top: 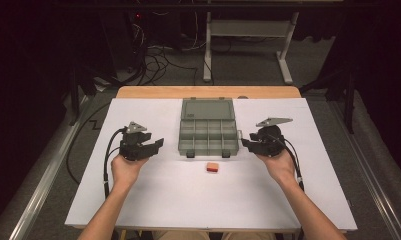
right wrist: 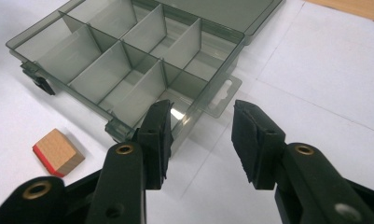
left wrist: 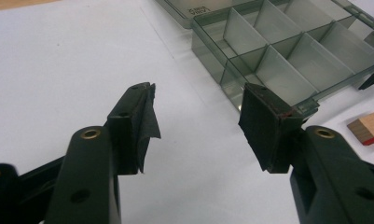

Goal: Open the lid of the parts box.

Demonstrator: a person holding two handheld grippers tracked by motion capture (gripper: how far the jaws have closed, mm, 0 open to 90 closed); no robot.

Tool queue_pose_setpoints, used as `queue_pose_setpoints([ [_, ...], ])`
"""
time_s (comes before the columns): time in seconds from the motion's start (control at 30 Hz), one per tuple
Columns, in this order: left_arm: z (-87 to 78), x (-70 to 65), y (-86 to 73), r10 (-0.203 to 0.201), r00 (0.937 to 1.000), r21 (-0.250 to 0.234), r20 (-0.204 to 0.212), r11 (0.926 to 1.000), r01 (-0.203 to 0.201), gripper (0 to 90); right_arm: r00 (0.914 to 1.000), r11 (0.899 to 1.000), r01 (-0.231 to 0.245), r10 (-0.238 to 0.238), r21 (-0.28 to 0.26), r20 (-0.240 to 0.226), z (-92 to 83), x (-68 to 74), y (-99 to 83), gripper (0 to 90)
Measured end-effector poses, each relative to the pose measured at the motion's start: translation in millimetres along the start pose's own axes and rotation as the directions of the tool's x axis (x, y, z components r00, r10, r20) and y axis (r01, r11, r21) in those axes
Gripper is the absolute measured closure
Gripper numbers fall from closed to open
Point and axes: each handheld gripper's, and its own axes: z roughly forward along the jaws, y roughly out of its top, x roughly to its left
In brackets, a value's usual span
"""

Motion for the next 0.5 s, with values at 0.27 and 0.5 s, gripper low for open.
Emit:
queue_pose_setpoints([
  [0.27, -6.2, -2.0, -15.0, 0.002, 0.9999, -0.03, 0.013, 0.9995, -0.002, 43.1, 0.9999, 0.999, -0.012, 0.012, -0.03, -0.006, -9.2, -2.9, -14.9, 55.0],
  [0.5, -14.3, -1.0, -39.0, -0.011, 0.9999, -0.033, 0.005, 0.9994, 0.011, 42.6, 0.9995, 0.997, -0.031, 0.03, -0.072, -0.002, -24.4, -7.0, -39.8, 50.7],
])
